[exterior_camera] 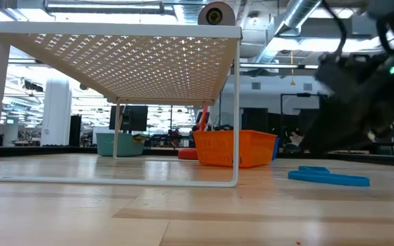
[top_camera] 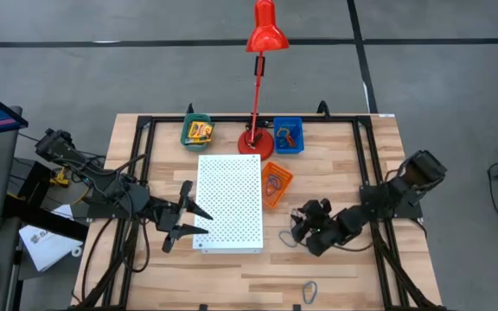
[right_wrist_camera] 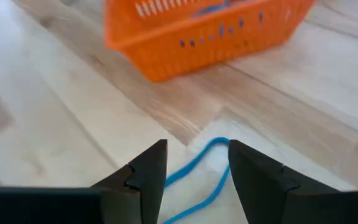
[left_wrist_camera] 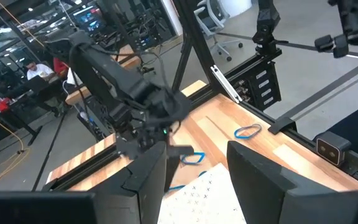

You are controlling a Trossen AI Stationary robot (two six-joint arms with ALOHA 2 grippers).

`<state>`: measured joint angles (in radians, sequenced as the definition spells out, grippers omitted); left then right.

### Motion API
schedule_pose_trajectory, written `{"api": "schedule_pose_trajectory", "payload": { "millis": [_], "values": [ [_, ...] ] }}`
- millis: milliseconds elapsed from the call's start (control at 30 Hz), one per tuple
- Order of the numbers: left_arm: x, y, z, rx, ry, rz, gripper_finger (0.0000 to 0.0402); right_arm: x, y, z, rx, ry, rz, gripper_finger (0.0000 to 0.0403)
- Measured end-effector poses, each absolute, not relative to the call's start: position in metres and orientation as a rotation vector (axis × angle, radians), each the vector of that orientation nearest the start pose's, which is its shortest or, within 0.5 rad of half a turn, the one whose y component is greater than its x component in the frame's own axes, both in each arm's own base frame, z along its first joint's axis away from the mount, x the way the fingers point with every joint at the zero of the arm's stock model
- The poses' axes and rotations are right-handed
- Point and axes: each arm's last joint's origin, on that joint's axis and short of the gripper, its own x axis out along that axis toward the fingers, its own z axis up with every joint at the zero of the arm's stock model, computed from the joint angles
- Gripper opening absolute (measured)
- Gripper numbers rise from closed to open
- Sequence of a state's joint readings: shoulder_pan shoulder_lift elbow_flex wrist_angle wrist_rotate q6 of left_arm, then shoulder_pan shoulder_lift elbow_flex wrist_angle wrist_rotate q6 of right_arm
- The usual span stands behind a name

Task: Pick & Place Office Desk Supplies
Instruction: Put the blue rubber band into the orange bin

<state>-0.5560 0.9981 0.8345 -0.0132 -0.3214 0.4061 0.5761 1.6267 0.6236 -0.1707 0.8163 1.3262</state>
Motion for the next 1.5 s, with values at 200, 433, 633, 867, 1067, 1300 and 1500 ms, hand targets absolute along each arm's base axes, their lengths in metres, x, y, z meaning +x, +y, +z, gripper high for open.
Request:
{"api": "schedule_pose_trajectory", "payload": {
  "millis": [200,433,633,867,1067,1300,1500],
  "values": [
    [0.194,-0.110,0.329,0.476,0.104,-0.267,0.0163,0.234,0.118,0.095,0.434,0.618,-0.763,0.0168],
    [0.193,-0.110,0.328,0.480,0.113,-0.268,0.0163,0.246,0.119,0.080,0.371,0.657,-0.797,0.0168],
    [0.193,-0.110,0.327,0.481,0.115,-0.268,0.0163,0.244,0.125,0.075,0.366,0.663,-0.821,0.0154],
    [0.193,-0.110,0.328,0.480,0.114,-0.268,0.0163,0.238,0.124,0.076,0.377,0.675,-0.859,0.0062],
    [0.193,-0.110,0.327,0.481,0.115,-0.267,0.0163,0.238,0.127,0.085,0.341,0.686,-0.854,0.0010],
    [0.193,-0.109,0.327,0.482,0.118,-0.264,0.0163,0.238,0.134,0.127,0.277,0.658,-0.834,0.0003],
    [0.193,-0.109,0.327,0.483,0.119,-0.265,0.0163,0.239,0.138,0.157,0.243,0.544,-0.793,0.0002]
  ]
}}
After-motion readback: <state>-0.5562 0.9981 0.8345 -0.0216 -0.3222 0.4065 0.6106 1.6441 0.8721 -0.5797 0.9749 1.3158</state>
